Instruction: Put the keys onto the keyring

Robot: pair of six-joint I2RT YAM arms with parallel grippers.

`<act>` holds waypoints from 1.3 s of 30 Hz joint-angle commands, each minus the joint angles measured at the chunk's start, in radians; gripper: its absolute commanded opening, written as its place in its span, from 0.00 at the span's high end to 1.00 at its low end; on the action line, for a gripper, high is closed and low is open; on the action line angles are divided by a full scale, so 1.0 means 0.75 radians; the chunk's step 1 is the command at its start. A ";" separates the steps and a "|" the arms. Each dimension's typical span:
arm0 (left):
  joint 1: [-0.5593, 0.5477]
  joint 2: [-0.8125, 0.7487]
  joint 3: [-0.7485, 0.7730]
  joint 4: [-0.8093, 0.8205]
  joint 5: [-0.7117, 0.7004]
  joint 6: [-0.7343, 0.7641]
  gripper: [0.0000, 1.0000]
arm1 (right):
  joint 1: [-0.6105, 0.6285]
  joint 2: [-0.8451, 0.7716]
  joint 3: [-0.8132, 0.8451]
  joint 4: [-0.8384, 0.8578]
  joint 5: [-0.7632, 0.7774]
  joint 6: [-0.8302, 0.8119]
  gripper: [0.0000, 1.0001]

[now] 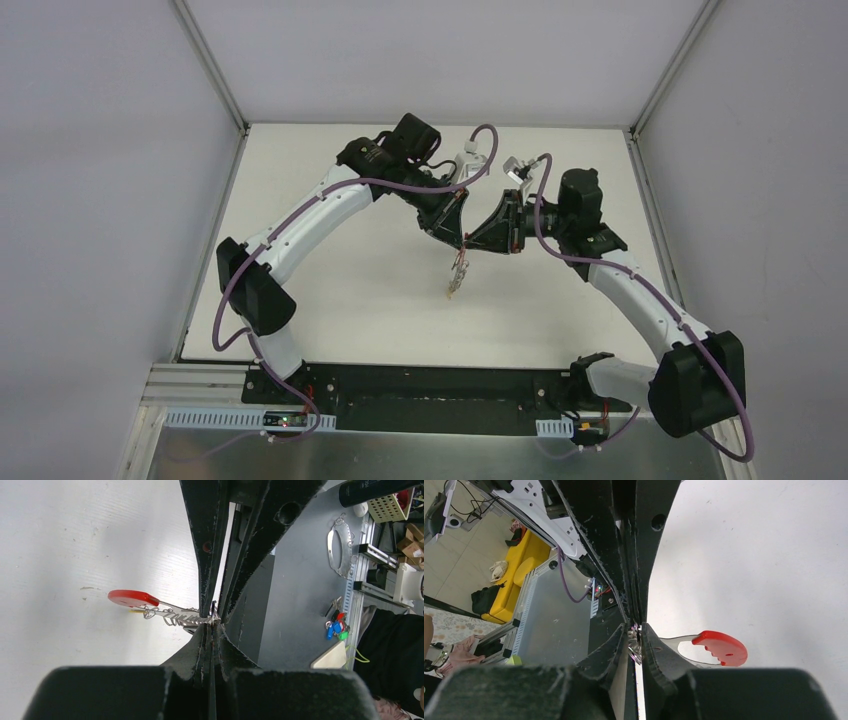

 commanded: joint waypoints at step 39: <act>0.055 -0.114 -0.141 0.265 0.173 -0.132 0.85 | -0.090 -0.063 0.005 0.330 -0.019 0.258 1.00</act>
